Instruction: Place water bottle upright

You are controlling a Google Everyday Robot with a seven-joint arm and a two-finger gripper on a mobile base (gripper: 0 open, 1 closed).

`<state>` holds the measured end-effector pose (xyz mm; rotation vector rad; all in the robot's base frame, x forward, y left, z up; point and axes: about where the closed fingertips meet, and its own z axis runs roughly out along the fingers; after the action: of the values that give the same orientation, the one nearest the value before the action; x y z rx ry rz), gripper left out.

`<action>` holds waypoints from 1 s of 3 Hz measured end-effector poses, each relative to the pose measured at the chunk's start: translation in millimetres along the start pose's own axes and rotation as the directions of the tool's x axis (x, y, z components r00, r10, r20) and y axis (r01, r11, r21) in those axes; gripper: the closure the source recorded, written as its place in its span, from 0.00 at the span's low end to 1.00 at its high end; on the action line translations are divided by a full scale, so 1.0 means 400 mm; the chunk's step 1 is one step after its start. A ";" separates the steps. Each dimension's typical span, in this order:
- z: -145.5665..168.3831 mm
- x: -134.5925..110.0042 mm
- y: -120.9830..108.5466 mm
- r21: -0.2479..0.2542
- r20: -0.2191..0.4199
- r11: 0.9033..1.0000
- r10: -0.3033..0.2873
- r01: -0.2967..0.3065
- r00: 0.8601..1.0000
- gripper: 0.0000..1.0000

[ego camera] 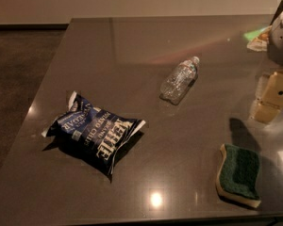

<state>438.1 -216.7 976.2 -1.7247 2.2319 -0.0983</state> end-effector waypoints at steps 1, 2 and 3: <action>0.000 0.000 0.000 0.000 0.000 1.000 0.000 0.000 1.000 0.00; 0.002 -0.017 -0.013 -0.001 0.010 1.000 -0.027 0.027 1.000 0.00; 0.031 -0.044 -0.054 -0.011 0.038 0.996 -0.091 0.091 0.995 0.00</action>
Offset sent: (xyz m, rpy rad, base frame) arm 0.0140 0.0103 -0.0017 0.0027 0.0137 0.0663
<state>465.7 -203.8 973.5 -1.8194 2.1319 -0.0719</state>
